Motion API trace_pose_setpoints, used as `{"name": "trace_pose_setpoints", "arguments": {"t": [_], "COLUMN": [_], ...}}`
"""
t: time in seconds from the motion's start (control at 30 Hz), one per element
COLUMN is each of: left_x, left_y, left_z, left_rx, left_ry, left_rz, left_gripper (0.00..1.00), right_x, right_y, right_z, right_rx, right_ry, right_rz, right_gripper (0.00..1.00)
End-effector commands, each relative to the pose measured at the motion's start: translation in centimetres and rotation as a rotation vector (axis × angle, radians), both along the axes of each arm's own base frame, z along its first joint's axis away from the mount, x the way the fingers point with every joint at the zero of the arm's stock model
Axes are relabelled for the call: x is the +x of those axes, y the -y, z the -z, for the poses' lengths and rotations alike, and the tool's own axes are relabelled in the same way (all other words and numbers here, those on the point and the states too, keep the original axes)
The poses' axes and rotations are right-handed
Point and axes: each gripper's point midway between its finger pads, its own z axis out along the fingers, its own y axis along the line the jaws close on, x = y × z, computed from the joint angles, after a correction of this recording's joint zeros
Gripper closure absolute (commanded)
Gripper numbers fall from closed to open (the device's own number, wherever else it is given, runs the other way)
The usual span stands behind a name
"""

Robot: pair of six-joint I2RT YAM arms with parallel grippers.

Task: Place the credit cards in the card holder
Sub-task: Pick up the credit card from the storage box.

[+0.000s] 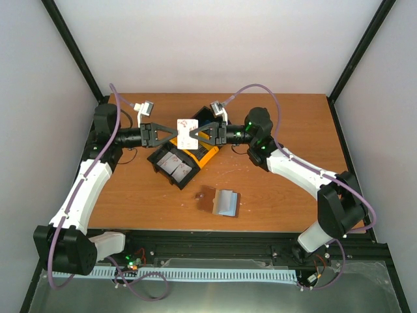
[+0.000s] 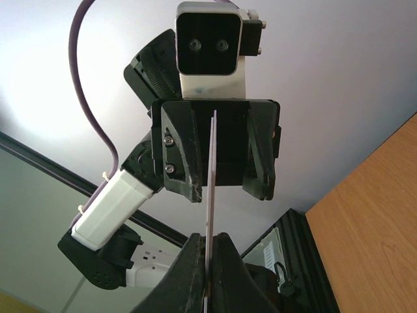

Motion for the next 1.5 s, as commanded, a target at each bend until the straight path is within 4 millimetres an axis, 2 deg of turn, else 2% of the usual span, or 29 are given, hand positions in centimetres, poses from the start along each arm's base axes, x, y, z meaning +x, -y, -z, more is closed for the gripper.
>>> {"name": "trace_pose_setpoints", "arguments": {"t": [0.0, 0.23, 0.53, 0.87, 1.13, 1.33, 1.47], "left_x": [-0.2, 0.0, 0.4, 0.3, -0.8, -1.4, -1.3], "left_y": [-0.2, -0.1, -0.1, 0.0, 0.3, 1.1, 1.2], "left_z": [-0.7, 0.1, 1.0, 1.7, 1.0, 0.9, 0.7], "left_rx": [-0.002, -0.004, 0.008, -0.003, -0.039, -0.041, -0.043], "left_ry": [0.056, 0.031, 0.006, -0.023, -0.013, -0.008, -0.004], "left_rz": [0.007, 0.016, 0.010, 0.025, 0.075, 0.110, 0.106], "left_gripper": [0.63, 0.63, 0.82, 0.83, 0.80, 0.80, 0.89], "right_x": [0.4, 0.0, -0.9, -1.6, -0.8, -0.3, -0.1], "right_y": [-0.2, -0.5, -0.4, 0.0, -1.0, -1.3, -1.4], "right_z": [-0.3, -0.7, -1.6, -2.8, -0.8, -0.1, 0.7], "right_rx": [-0.007, -0.002, 0.034, 0.099, 0.020, 0.008, -0.013], "right_ry": [0.033, 0.045, 0.061, 0.063, 0.034, 0.009, -0.006], "right_rz": [0.009, -0.007, -0.044, -0.073, -0.043, -0.025, -0.015], "right_gripper": [0.97, 0.97, 0.97, 0.97, 0.97, 0.97, 0.97]}}
